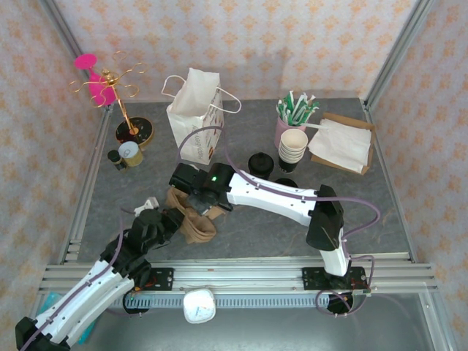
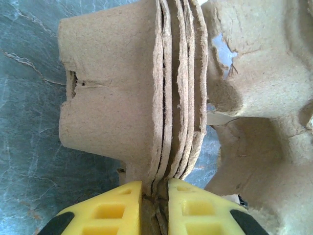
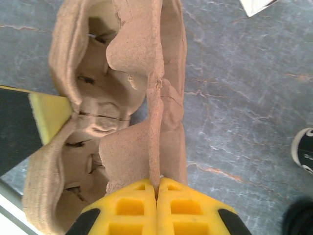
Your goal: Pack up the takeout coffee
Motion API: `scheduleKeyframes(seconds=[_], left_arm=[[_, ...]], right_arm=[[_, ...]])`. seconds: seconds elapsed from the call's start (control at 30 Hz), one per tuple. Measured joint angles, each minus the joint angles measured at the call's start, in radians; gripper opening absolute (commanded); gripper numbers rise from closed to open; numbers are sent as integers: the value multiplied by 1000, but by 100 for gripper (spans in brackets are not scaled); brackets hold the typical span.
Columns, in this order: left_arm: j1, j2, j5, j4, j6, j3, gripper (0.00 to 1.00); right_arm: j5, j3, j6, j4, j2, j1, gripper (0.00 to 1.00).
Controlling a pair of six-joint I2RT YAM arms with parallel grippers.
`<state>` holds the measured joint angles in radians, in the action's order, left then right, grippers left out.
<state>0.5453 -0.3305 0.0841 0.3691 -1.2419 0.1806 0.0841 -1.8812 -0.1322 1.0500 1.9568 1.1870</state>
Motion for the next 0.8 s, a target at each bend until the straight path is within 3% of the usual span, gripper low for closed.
scheduleKeyframes(seconds=[0.2,0.63,0.8], left_arm=[[-4,34,-39,60,-15,9,19],[-5,-35,-140,241,-26,87,46],[-5,-87,-196,313,-22,151,50]], right_arm=[[82,0,-18,43,0,0,0],[262,153,-97,67,0,5,0],[292,181,-114,56,23,26,0]])
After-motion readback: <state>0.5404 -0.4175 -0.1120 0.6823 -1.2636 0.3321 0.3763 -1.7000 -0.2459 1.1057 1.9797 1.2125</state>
